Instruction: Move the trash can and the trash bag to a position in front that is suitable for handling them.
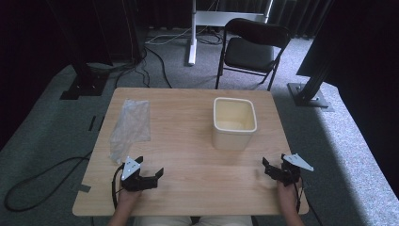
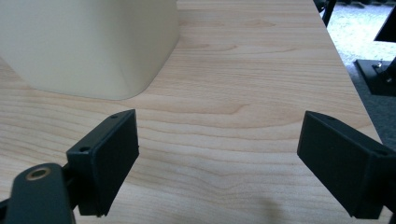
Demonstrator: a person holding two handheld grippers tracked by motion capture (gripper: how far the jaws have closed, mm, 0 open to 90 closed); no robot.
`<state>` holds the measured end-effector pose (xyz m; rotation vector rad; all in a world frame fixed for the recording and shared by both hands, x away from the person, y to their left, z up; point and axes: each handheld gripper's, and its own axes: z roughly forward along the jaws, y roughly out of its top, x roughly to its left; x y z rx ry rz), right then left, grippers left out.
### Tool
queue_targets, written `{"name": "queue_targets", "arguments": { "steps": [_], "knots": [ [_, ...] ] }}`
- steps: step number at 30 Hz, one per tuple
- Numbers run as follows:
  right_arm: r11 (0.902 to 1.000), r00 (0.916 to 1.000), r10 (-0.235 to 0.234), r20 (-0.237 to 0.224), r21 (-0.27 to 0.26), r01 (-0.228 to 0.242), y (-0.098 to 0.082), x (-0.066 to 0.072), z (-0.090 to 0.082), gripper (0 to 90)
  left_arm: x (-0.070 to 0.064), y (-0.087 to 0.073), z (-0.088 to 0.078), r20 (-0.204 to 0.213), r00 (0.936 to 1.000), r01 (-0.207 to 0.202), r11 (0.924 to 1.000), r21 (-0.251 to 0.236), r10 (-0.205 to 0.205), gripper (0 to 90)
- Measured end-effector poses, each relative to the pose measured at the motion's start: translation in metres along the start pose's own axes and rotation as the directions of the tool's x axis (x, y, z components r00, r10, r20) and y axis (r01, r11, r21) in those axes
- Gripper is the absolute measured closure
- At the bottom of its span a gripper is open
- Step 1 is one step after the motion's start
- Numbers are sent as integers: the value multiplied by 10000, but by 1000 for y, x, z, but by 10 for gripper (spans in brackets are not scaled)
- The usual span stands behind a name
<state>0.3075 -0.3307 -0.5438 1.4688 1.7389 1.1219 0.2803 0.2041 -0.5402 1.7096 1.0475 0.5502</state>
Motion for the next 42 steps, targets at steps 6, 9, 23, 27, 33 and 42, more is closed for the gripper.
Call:
{"name": "queue_targets", "arguments": {
  "steps": [6, 9, 23, 27, 33, 42],
  "knots": [
    [9998, 10000, 52, 24, 181, -52, 1, -1, 2, 120, -3, 1, 4, 24, 9999, -142, 9999, -69, 142, 4],
    [9994, 9998, 142, 159, 320, -147, 1, -1, 4, 120, -2, 1, 4, 112, 9999, -75, 9999, 72, 74, 4],
    [9990, 9993, 382, 2, 216, -382, 3, -4, 5, 120, 8, 9, 21, -169, 9980, 613, 9978, 242, -609, 4],
    [9978, 9961, 600, -643, 330, -579, 5, -8, 9, 120, 6, 12, 27, -378, 9975, 631, 9954, 717, -605, 4],
    [9963, 9924, 853, -888, 113, -846, 13, -16, 23, 120, 6, 19, 45, -196, 9982, 577, 9934, 989, -560, 4],
    [9963, 9945, 853, -608, -81, -860, 42, -16, 49, 120, 14, 43, 83, -40, 9985, 546, 9959, 724, -545, 4]
  ]
}}
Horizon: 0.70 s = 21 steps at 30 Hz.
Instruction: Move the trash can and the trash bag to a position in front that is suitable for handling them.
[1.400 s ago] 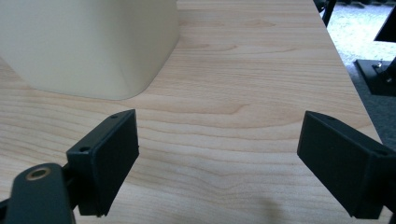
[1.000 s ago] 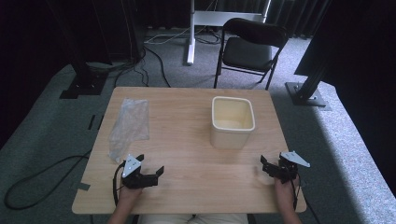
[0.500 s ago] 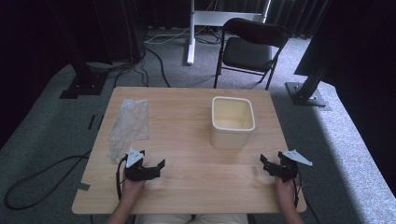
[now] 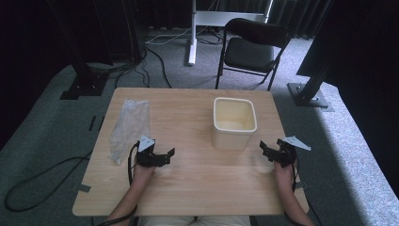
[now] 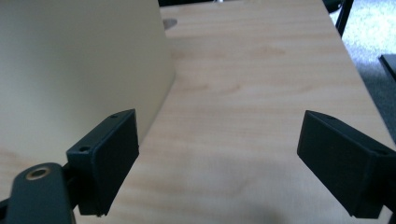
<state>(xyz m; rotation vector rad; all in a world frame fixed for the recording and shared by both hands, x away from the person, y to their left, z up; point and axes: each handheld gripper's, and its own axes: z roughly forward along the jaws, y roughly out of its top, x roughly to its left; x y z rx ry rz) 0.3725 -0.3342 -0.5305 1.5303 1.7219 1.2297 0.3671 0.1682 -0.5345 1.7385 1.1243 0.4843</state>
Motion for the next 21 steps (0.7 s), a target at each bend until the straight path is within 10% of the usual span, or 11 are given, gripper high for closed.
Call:
{"name": "queue_targets", "arguments": {
  "steps": [21],
  "knots": [
    [9991, 9977, 413, 539, -155, -405, 46, -13, 50, 130, -39, 71, 106, 341, 9978, -568, 9982, -167, 573, 4]
  ]
}}
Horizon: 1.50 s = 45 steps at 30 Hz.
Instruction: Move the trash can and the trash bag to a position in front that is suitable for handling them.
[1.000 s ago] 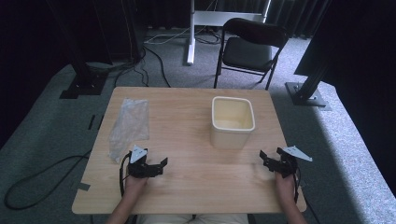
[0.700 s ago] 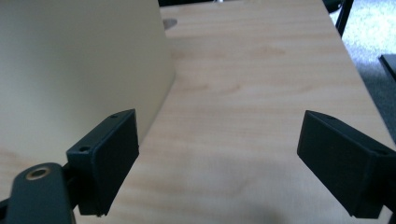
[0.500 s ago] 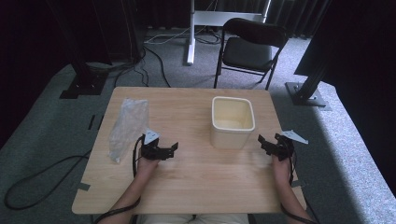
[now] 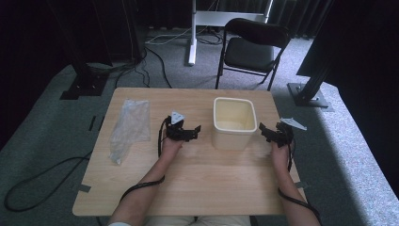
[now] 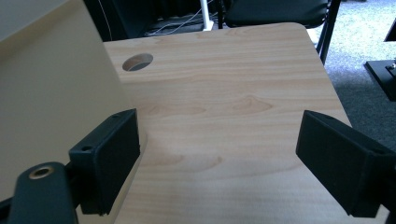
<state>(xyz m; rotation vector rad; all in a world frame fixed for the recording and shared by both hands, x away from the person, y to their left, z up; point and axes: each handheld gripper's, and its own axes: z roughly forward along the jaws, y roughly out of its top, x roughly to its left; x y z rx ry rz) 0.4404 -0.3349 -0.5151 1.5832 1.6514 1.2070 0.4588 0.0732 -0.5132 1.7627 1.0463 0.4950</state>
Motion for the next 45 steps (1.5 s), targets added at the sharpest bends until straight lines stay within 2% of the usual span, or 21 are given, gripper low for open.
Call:
{"name": "queue_targets", "arguments": {
  "steps": [3, 5, 6, 8, 10, 14, 16, 19, 23, 28, 33, 37, 42, 45],
  "knots": [
    [9999, 9998, 158, -107, 36, -158, 1, 0, 5, 130, -6, 6, 9, 77, 10000, 5, 10000, -71, -4, 4],
    [9996, 9992, 284, -293, 22, -283, 2, 1, 6, 130, -10, 8, 14, -100, 9997, -205, 9998, -27, 205, 4],
    [9993, 9985, 365, -412, 35, -364, 2, 1, 7, 127, -11, 9, 16, 4, 9997, -229, 9997, -55, 229, 4],
    [9989, 9973, 461, -565, 91, -456, 3, 3, 8, 126, -15, 10, 21, -93, 9996, -277, 9996, -8, 277, 4],
    [9992, 9979, 368, -535, 183, -359, 5, 7, 10, 126, -17, 10, 26, -261, 9994, -230, 9997, 59, 231, 4],
    [9991, 9975, 213, -679, 369, -188, 4, 12, 15, 125, -23, 13, 31, -49, 9996, -275, 9996, 53, 275, 4],
    [9993, 9974, 128, -705, 364, -102, 5, 16, 15, 123, -27, 16, 32, -110, 9989, -448, 9990, 70, 449, 4],
    [9994, 9975, 11, -706, 351, 13, 5, 21, 14, 129, -27, 17, 31, -40, 9997, -241, 9997, 99, 241, 4],
    [9989, 9968, 42, -803, 460, -5, 5, 21, 13, 130, -28, 18, 28, -113, 9988, -472, 9987, 169, 474, 5],
    [9983, 9964, -28, -850, 575, 77, 5, 26, 11, 144, -28, 17, 21, -219, 9983, -536, 9980, 325, 543, 4],
    [9971, 9917, 94, -1280, 759, 4, 2, 31, 8, 143, -23, 14, 11, -103, 9988, -482, 9977, 473, 487, 4],
    [9965, 9859, 124, -1667, 833, 15, -3, 38, 4, 143, -20, 9, 2, -195, 9990, -382, 9982, 457, 391, 5],
    [9959, 9793, 107, -2021, 905, 78, -8, 46, 0, 143, -19, 4, -13, -332, 9976, -596, 9974, 414, 610, 31],
    [9956, 9768, 6, -2140, 918, 195, -9, 50, -1, 143, -18, 1, -19, -293, 9979, -571, 9975, 425, 584, 31]
  ]
}}
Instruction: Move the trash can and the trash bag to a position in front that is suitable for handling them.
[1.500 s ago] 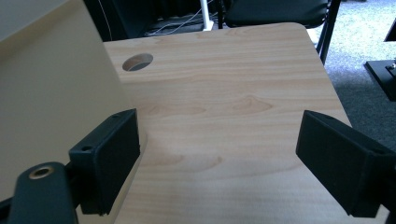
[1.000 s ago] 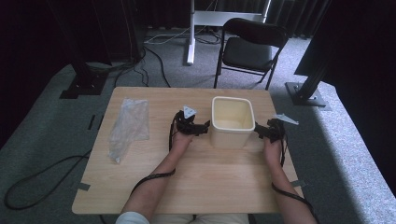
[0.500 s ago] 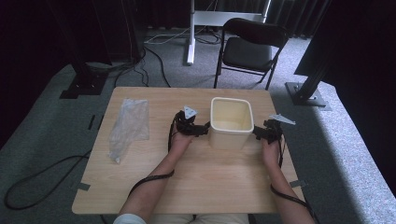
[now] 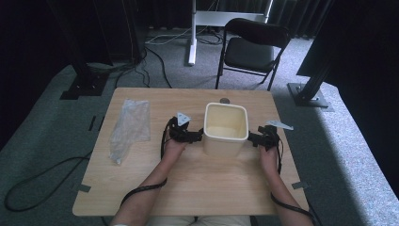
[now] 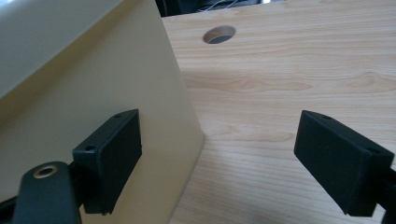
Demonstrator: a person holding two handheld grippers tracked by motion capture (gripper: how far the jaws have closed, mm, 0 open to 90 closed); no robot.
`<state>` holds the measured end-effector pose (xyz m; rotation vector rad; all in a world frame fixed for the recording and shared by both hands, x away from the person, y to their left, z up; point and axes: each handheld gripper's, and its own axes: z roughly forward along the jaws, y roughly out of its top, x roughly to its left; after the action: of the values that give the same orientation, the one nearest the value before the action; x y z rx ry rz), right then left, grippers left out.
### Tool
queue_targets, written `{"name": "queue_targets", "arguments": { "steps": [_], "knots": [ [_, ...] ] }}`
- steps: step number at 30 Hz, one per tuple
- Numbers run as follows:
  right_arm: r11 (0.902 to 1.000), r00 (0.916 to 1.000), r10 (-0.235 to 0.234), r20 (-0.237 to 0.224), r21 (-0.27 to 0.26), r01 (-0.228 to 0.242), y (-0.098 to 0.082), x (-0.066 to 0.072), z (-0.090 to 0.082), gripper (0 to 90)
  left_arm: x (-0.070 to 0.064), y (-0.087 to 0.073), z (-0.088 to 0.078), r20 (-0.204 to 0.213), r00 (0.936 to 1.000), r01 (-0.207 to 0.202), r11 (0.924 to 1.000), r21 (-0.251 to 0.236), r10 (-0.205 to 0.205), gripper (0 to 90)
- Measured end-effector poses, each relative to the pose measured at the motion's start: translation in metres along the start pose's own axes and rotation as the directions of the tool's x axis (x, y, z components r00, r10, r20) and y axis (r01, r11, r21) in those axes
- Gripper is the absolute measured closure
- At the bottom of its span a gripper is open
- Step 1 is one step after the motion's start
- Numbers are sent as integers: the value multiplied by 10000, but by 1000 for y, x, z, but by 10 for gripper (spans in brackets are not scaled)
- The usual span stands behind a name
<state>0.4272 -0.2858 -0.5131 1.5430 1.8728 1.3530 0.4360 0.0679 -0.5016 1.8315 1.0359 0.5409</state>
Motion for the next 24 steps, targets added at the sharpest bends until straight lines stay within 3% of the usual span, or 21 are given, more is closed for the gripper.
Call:
{"name": "queue_targets", "arguments": {
  "steps": [6, 13, 21, 24],
  "knots": [
    [9999, 9990, -151, -416, 35, 152, -4, 13, -2, 143, 2, -6, -17, -99, 9998, -190, 9998, 96, 191, 31],
    [9985, 9955, -516, -789, 114, 527, -3, 25, -7, 144, 2, -20, -38, 6, 9999, 135, 9999, 105, -135, 30],
    [9981, 9889, -556, -1378, 176, 585, -11, 31, -13, 150, -6, -32, -61, 88, 9999, -100, 9999, 70, 99, 30],
    [9973, 9860, -660, -1530, 231, 703, -11, 35, -16, 150, -8, -37, -68, 215, 9996, 202, 9998, 43, -203, 30]
  ]
}}
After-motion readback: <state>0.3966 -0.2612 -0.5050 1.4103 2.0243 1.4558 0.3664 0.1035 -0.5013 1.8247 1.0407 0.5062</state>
